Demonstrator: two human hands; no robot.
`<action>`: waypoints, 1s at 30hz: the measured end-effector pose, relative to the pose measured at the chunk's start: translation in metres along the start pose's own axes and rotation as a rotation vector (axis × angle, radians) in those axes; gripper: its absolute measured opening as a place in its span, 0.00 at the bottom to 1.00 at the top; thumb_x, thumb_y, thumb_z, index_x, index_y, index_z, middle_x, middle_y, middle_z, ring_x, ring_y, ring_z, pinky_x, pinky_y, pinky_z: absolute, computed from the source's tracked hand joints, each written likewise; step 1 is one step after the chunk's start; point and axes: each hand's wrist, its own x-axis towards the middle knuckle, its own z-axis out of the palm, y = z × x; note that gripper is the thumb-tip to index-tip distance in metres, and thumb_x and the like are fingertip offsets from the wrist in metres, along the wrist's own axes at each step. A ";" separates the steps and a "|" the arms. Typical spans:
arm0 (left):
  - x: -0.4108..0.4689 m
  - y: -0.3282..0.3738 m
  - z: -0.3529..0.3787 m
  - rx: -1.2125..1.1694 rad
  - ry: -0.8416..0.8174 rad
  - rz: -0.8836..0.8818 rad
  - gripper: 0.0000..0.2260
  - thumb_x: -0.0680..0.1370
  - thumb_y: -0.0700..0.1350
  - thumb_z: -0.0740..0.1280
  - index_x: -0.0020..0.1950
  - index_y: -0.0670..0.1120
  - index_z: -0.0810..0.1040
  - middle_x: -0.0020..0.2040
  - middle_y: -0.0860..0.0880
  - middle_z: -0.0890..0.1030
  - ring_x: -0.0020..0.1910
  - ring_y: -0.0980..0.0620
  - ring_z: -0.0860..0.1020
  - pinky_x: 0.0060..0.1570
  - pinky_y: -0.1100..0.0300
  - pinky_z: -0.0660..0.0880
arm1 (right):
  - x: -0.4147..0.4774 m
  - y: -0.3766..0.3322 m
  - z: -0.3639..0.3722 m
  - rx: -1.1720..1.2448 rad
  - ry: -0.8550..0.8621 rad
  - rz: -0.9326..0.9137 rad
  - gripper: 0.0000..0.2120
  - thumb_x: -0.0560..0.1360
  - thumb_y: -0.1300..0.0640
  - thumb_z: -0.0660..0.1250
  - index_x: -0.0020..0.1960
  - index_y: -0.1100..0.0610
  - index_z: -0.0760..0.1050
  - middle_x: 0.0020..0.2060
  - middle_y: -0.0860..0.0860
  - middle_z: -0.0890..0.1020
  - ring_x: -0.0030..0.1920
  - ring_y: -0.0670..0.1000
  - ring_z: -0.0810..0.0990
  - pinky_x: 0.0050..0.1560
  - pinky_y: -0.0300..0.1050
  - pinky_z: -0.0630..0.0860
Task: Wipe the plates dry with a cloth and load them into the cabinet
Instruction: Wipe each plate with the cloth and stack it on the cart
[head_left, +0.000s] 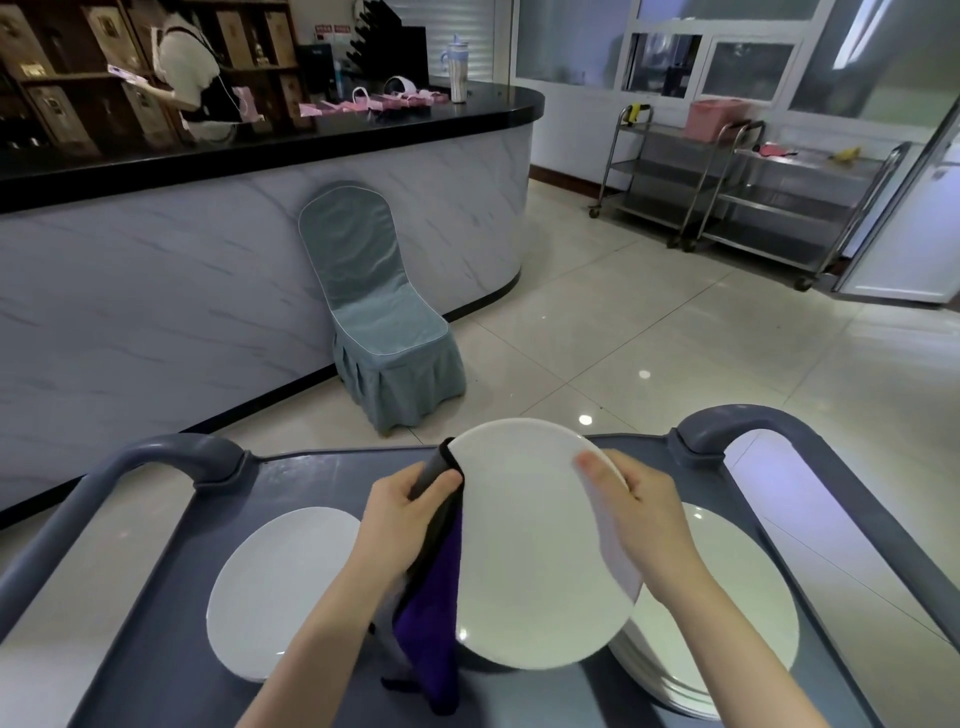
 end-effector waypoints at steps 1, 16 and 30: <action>0.003 0.004 -0.002 0.062 -0.048 0.058 0.08 0.77 0.51 0.70 0.40 0.50 0.82 0.36 0.53 0.84 0.33 0.62 0.77 0.36 0.68 0.73 | 0.000 -0.002 0.000 -0.047 -0.056 -0.040 0.17 0.80 0.51 0.66 0.38 0.62 0.74 0.31 0.48 0.72 0.33 0.45 0.67 0.33 0.36 0.65; -0.014 -0.012 0.033 -0.537 0.352 -0.324 0.14 0.78 0.53 0.69 0.38 0.46 0.82 0.35 0.50 0.84 0.33 0.55 0.80 0.33 0.60 0.77 | -0.016 0.012 0.047 0.572 0.463 0.238 0.17 0.80 0.52 0.67 0.34 0.56 0.76 0.31 0.46 0.77 0.33 0.45 0.75 0.38 0.38 0.73; 0.002 0.021 0.005 0.193 -0.172 0.322 0.17 0.75 0.44 0.74 0.32 0.64 0.78 0.28 0.62 0.77 0.28 0.65 0.72 0.33 0.72 0.67 | 0.016 -0.017 0.013 -0.389 -0.444 -0.209 0.14 0.78 0.45 0.68 0.38 0.51 0.75 0.33 0.48 0.77 0.34 0.41 0.70 0.36 0.37 0.65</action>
